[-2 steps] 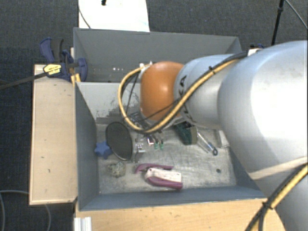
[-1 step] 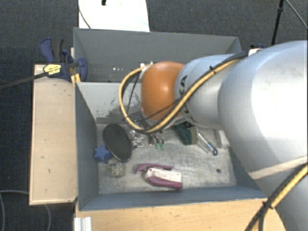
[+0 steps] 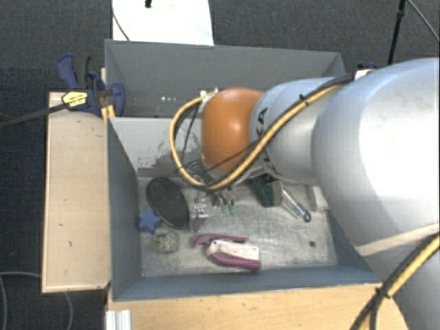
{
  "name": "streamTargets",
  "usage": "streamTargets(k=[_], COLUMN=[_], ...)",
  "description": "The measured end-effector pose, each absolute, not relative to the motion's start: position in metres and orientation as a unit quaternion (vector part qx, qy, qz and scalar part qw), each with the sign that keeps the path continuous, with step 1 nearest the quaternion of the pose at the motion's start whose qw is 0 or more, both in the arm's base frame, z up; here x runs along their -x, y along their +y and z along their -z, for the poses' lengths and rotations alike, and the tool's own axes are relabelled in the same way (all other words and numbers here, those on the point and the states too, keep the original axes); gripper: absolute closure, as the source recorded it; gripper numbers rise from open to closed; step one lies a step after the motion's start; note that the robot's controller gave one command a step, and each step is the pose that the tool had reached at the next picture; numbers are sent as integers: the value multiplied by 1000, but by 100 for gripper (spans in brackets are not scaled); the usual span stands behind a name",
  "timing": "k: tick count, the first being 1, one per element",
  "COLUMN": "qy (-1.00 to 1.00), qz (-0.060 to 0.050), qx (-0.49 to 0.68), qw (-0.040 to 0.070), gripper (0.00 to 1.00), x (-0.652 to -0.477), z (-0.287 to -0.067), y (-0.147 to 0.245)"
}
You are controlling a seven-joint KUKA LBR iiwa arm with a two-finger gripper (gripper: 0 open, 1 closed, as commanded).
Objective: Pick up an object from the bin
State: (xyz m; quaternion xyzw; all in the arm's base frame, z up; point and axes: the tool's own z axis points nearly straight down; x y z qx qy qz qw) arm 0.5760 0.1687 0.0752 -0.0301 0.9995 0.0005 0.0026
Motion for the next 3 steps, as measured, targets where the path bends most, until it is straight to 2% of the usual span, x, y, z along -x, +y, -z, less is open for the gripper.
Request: streamTargets(k=[1, 2, 3], qy=[999, 997, 993], qz=[1, 0, 0], qx=[32, 80, 120], qw=[1, 5, 3], gripper=[0, 0, 0], x=[-547, -520, -485], z=[-73, -169, -80], y=[214, 166, 115])
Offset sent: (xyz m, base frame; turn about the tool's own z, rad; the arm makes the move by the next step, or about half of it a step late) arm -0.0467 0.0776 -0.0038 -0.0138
